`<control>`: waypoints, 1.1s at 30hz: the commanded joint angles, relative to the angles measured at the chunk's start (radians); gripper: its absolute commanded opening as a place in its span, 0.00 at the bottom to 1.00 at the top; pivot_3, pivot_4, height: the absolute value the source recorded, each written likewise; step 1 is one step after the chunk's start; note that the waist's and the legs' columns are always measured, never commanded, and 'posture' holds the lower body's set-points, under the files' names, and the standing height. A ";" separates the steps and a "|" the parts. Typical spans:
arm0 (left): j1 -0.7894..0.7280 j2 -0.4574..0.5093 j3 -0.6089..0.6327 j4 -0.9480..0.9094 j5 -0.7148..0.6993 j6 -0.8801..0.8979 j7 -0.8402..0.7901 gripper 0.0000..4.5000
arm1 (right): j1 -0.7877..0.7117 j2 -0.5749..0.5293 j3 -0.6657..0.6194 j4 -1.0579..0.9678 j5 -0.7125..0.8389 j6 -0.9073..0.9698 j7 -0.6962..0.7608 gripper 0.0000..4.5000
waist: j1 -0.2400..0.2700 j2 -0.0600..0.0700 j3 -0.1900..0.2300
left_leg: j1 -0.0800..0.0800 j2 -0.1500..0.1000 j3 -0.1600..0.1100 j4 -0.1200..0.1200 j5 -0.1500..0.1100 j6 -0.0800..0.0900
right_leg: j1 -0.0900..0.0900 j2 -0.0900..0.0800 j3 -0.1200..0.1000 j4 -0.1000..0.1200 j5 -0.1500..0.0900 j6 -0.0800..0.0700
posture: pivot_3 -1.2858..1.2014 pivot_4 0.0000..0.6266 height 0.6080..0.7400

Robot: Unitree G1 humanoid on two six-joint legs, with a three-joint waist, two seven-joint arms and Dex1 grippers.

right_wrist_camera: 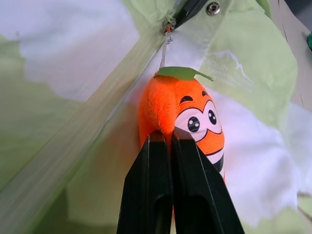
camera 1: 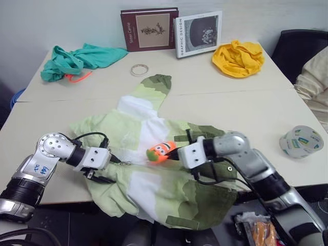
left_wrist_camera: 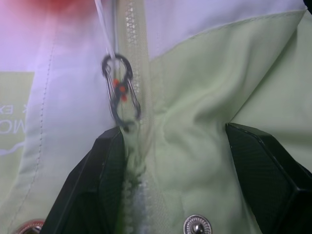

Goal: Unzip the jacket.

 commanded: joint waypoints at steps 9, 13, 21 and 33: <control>0.043 0.019 -0.009 0.200 0.124 -0.042 0.058 0.73 | 0.458 -0.359 -0.691 -0.102 0.171 0.174 -0.044 0.00 | 0.010 0.013 -0.008 | 0.010 0.002 0.003 -0.017 0.001 0.002 | 0.005 0.001 0.002 -0.005 0.000 0.000 | 0.52 0.24 1.00; 0.046 0.020 -0.006 0.219 0.123 -0.061 0.058 0.73 | 0.569 -0.435 -0.927 0.115 0.148 0.114 -0.081 0.00 | 0.005 0.015 -0.010 | 0.013 0.004 0.005 -0.019 0.002 0.001 | 0.006 0.002 0.002 -0.006 -0.001 -0.001 | 0.52 0.24 1.00; 0.034 0.011 -0.001 0.230 0.125 -0.059 0.072 0.73 | 0.471 -0.477 -0.927 0.297 0.153 0.052 -0.152 0.00 | -0.011 0.022 -0.013 | 0.014 0.005 0.006 -0.023 0.002 0.001 | 0.006 0.002 0.003 -0.007 -0.001 -0.002 | 0.52 0.24 1.00; -0.129 -0.053 0.158 -0.095 -0.277 0.644 -0.011 0.81 | -0.158 -0.286 -0.405 0.504 0.139 0.124 0.046 0.10 | 0.017 0.011 -0.006 | -0.008 0.002 -0.002 -0.012 0.006 -0.004 | -0.007 0.002 0.002 -0.003 -0.001 -0.001 | 0.52 0.24 1.00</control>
